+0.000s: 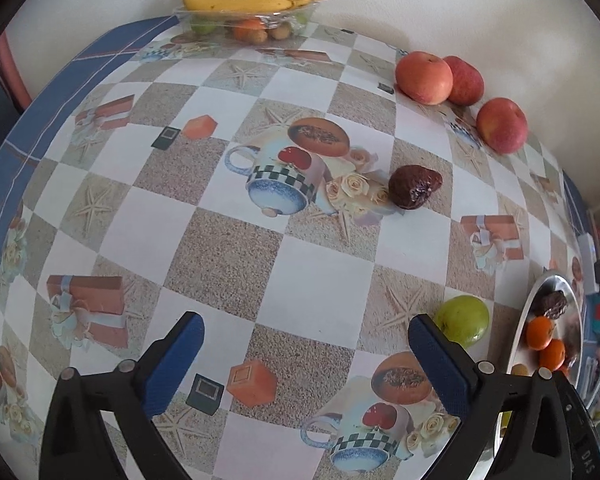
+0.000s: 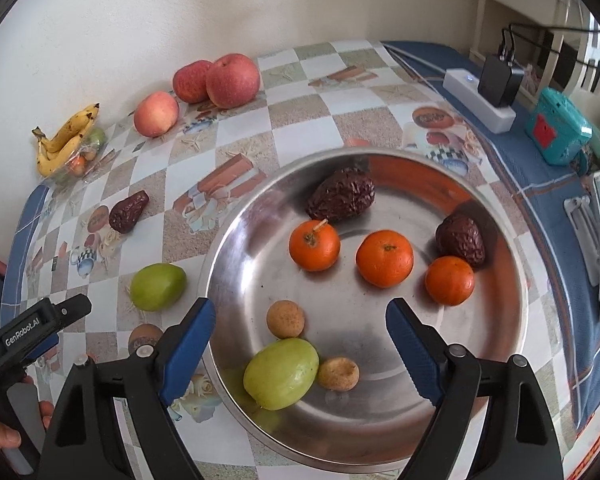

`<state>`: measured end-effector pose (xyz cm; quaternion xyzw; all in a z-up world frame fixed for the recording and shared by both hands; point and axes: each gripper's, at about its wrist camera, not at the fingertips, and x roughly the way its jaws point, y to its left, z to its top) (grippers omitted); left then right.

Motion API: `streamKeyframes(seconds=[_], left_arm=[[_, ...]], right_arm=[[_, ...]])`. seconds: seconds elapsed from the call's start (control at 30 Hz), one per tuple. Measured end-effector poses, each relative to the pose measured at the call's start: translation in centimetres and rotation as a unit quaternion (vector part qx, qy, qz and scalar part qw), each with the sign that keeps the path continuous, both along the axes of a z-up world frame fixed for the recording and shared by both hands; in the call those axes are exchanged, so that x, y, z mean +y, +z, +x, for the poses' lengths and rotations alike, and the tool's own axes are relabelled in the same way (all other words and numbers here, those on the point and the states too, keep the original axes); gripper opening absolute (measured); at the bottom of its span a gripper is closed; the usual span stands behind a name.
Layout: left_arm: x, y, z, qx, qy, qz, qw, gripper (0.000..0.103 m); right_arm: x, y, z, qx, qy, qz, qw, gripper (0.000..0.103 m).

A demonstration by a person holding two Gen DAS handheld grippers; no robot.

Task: Organize fruits
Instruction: 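Move both open tools back toward the last pear and date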

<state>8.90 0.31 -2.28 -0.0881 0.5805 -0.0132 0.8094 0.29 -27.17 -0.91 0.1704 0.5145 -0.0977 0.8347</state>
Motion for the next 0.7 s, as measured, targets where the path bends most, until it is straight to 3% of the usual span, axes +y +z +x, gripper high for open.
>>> streamKeyframes(seconds=[0.37, 0.57, 0.7], left_arm=[[0.3, 0.9, 0.4, -0.012, -0.013, 0.007, 0.9998, 0.103], [1.9, 1.7, 0.9, -0.021, 0.002, -0.007, 0.9997, 0.103], [2.5, 2.3, 1.2, -0.034, -0.003, 0.008, 0.9994, 0.103]], right_arm=[[1.6, -0.9, 0.6, 0.021, 0.003, -0.005, 1.000, 0.088], [3.5, -1.0, 1.2, 0.029, 0.014, -0.016, 0.999, 0.088], [5.1, -0.7, 1.8, 0.027, 0.022, -0.020, 0.999, 0.088]])
